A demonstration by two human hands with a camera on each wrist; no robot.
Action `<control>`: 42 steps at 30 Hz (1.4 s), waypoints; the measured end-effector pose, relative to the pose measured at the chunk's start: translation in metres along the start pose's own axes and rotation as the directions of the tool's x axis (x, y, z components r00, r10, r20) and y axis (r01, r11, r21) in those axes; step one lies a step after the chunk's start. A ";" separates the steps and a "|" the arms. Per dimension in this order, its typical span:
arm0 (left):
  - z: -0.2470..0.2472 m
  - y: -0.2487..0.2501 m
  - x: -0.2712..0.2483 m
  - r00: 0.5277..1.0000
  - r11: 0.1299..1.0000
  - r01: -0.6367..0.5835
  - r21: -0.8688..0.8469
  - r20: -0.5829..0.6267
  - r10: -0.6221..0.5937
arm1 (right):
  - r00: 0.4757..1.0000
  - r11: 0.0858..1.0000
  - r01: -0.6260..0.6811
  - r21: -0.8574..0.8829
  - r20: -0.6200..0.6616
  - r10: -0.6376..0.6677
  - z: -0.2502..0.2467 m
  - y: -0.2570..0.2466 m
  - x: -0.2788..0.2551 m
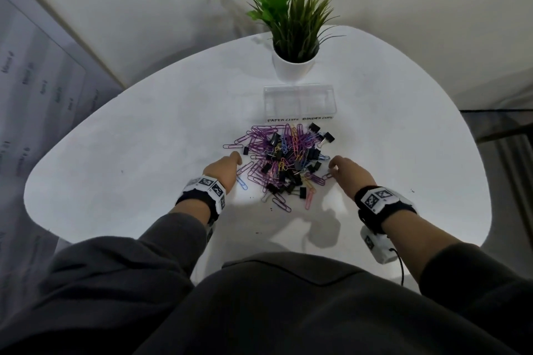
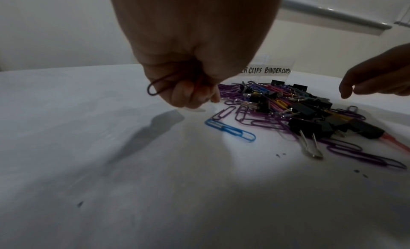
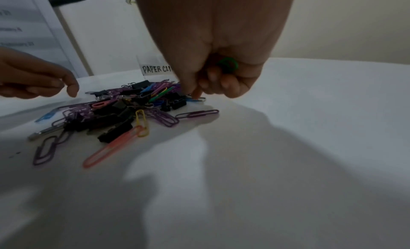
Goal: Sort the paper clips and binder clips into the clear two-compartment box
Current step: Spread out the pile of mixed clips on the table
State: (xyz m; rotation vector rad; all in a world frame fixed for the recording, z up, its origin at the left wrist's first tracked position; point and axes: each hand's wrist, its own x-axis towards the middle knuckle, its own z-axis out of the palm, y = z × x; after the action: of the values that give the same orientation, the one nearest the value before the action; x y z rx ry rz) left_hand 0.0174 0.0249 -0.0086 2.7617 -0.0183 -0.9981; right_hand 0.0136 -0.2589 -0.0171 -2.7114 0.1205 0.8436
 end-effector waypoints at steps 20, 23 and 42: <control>-0.005 0.008 0.029 0.985 0.935 -0.171 0.311 0.029 0.170 | 0.996 0.998 -0.047 -0.036 0.071 0.049 -0.002 -0.006 -0.005; -0.009 0.002 0.028 0.991 0.969 -0.129 0.210 -0.010 0.134 | 0.997 0.997 -0.078 0.028 0.032 0.077 -0.006 -0.009 -0.009; 0.002 -0.016 0.016 0.955 0.930 -0.292 0.224 0.124 0.270 | 0.995 0.998 -0.040 0.053 0.095 0.035 0.011 -0.034 0.003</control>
State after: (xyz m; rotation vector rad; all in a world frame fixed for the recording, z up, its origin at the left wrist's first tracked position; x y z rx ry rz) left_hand 0.0277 0.0387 -0.0237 2.8085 -0.5703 -1.1026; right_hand 0.0152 -0.2231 -0.0189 -2.6204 0.1726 0.9632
